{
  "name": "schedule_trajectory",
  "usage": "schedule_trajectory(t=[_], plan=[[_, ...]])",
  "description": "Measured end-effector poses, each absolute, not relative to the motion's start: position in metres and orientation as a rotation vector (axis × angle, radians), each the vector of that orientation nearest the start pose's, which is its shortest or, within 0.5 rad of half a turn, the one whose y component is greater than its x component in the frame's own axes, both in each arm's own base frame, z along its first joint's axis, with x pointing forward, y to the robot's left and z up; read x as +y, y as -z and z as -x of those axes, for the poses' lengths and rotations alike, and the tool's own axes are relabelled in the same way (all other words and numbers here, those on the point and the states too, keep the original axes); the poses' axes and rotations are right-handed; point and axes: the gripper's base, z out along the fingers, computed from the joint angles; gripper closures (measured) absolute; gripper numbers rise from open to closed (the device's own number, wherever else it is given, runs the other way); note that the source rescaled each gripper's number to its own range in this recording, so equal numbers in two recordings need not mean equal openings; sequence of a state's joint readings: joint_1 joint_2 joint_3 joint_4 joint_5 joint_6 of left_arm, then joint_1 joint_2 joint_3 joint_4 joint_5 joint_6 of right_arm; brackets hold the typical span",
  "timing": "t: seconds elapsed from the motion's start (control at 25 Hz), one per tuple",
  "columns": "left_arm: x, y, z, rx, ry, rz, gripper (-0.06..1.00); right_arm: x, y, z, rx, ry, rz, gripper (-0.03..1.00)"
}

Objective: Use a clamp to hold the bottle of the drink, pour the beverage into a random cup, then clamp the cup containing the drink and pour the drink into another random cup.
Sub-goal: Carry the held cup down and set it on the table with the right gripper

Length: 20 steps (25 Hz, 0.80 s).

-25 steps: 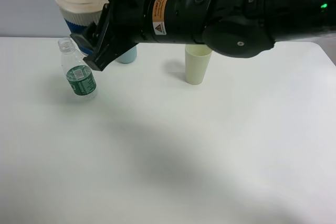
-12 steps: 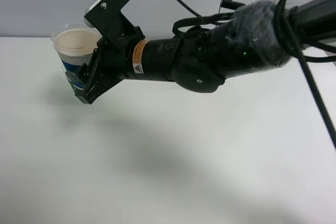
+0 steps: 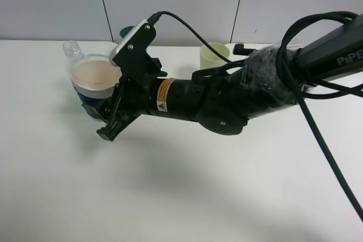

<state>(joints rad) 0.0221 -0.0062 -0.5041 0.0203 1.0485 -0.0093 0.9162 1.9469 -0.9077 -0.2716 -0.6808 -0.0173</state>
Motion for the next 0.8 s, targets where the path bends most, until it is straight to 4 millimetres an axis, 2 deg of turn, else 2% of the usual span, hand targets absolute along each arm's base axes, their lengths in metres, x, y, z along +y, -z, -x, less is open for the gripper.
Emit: schedule_trajectory(t=[0.24,0.48,0.64,0.8], plan=[[0.001,-0.279,0.006,2.024,-0.032,0.033,-0.06,0.293,-0.133,-0.224,1.642,-0.491,1.081,0.97],[0.001,-0.279,0.006,2.024,-0.032,0.033,-0.06,0.269,-0.112,-0.234,1.746,-0.423,0.911,0.97],[0.001,-0.279,0.006,2.024,-0.032,0.033,-0.06,0.257,-0.102,-0.234,1.757,-0.369,0.804,0.97],[0.001,-0.279,0.006,2.024,-0.032,0.033,-0.06,0.253,-0.095,-0.234,1.779,-0.342,0.777,0.97]])
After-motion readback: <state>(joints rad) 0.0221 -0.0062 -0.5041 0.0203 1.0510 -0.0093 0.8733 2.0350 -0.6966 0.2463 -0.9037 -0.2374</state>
